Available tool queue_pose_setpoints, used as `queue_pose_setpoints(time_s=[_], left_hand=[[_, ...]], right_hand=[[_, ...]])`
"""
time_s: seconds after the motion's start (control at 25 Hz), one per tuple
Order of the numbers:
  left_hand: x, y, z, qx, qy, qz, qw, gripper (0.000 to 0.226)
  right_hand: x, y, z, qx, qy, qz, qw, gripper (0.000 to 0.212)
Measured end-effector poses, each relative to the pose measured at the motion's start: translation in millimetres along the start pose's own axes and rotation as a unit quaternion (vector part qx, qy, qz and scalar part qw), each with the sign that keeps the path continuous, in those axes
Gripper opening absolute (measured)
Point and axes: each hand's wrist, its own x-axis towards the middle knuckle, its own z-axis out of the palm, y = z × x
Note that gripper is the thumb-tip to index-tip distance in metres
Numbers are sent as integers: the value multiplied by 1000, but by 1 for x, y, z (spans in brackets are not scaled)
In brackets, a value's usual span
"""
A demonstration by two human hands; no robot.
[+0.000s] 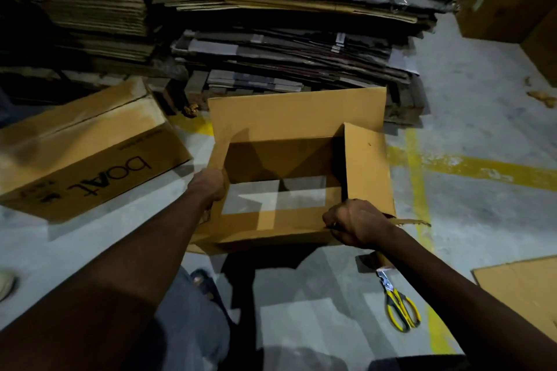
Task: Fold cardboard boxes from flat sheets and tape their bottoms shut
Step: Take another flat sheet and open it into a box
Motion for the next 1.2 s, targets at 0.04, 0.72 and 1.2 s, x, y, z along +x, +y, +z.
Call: queue_pose_setpoints(time_s=[0.04, 0.72, 1.2], left_hand=[[5, 2, 4, 9, 7, -4, 1000, 24], [4, 21, 5, -140, -272, 78, 949, 65], [15, 32, 25, -94, -203, 39, 974, 27]], right_hand=[[-1, 1, 2, 3, 7, 6, 1000, 9], [15, -1, -4, 8, 0, 10, 1000, 18], [24, 3, 11, 7, 47, -14, 999, 25]])
